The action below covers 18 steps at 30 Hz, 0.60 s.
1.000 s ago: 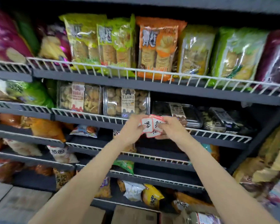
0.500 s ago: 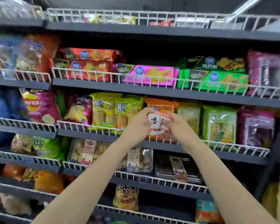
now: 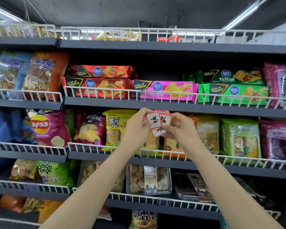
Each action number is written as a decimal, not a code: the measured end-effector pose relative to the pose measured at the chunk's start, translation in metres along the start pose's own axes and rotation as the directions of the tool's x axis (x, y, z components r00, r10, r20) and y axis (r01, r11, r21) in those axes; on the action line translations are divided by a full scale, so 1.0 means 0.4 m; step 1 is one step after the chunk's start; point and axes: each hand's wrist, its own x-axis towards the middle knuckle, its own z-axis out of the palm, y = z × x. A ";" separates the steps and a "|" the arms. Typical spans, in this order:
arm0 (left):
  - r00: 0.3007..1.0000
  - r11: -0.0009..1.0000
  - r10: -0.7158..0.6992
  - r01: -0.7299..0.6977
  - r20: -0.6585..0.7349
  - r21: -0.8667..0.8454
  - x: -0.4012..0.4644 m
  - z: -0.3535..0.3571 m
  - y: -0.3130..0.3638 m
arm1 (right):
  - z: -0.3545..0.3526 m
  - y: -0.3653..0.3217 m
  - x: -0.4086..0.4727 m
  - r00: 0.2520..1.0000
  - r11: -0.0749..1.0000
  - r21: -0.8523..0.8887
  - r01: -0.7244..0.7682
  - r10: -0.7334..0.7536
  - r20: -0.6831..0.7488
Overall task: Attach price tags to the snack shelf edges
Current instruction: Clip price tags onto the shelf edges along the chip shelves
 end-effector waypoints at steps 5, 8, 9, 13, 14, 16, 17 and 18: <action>0.956 0.878 -0.285 0.291 0.073 -0.380 -0.001 -0.017 -0.023 | 0.015 -0.001 0.009 0.999 0.998 0.064 0.012 -0.009 -0.048; 0.932 0.793 -0.336 0.359 0.139 -0.491 -0.014 -0.015 -0.035 | 0.003 0.005 0.008 1.000 0.994 0.107 -0.016 0.017 -0.002; 0.933 0.791 -0.333 0.355 0.136 -0.498 -0.014 -0.014 -0.038 | -0.001 0.008 0.007 0.999 0.991 0.128 -0.030 0.028 0.019; 0.941 0.818 -0.332 0.320 0.062 -0.478 0.001 -0.015 -0.032 | -0.023 0.022 0.029 0.999 0.986 0.166 -0.034 0.032 0.014; 0.942 0.827 -0.334 0.316 0.046 -0.465 0.004 -0.016 -0.031 | -0.029 0.023 0.039 1.000 0.987 0.156 -0.025 0.025 0.001; 0.942 0.847 -0.335 0.316 0.031 -0.429 0.007 -0.018 -0.032 | -0.039 0.025 0.056 1.000 0.988 0.152 0.000 0.001 -0.007; 0.941 0.854 -0.337 0.317 0.026 -0.413 0.007 -0.018 -0.035 | -0.041 0.025 0.063 1.000 0.989 0.149 0.016 -0.017 0.004; 0.941 0.859 -0.338 0.318 0.022 -0.400 0.004 -0.019 -0.040 | -0.041 0.027 0.069 0.999 0.991 0.132 0.035 -0.038 0.021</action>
